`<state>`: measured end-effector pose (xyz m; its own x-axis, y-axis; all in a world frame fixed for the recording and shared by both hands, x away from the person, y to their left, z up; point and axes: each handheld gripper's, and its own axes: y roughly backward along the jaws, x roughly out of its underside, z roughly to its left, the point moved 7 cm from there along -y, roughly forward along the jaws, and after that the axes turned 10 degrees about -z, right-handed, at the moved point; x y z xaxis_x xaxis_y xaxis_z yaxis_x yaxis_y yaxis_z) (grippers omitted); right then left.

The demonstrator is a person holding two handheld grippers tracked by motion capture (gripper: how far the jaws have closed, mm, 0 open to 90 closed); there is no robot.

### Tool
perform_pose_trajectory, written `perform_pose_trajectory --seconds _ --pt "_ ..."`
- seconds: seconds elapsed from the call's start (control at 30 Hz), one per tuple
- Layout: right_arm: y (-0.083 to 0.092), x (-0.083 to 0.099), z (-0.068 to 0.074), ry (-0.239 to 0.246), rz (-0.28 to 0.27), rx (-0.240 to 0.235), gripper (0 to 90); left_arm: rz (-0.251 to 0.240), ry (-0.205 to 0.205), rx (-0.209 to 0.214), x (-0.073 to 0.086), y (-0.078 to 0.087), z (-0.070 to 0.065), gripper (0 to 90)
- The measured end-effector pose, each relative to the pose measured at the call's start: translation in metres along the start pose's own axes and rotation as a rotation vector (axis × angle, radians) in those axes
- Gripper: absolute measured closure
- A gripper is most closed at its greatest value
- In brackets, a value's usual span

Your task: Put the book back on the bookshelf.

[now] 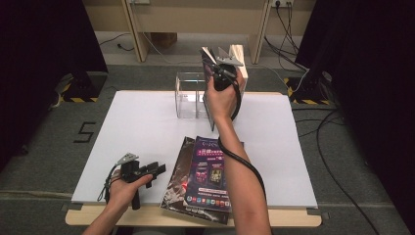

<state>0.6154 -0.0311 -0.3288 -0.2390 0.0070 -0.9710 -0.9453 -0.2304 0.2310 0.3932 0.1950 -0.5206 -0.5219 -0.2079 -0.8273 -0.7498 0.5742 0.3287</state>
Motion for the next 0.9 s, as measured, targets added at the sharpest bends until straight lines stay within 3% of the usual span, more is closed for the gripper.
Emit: perform_pose_trajectory --seconds 0.27,0.53,0.9 --pt "0.001 0.001 -0.002 0.002 0.002 0.002 79.6 0.002 -0.001 0.005 0.001 0.0 -0.002 54.0" --pt "0.004 0.001 -0.006 -0.008 0.044 -0.01 74.5 0.011 -0.004 0.008 0.004 -0.002 -0.003 54.0" --pt "0.01 0.001 -0.007 -0.025 0.065 -0.017 74.9 0.013 -0.006 0.005 0.004 -0.002 -0.003 54.0"
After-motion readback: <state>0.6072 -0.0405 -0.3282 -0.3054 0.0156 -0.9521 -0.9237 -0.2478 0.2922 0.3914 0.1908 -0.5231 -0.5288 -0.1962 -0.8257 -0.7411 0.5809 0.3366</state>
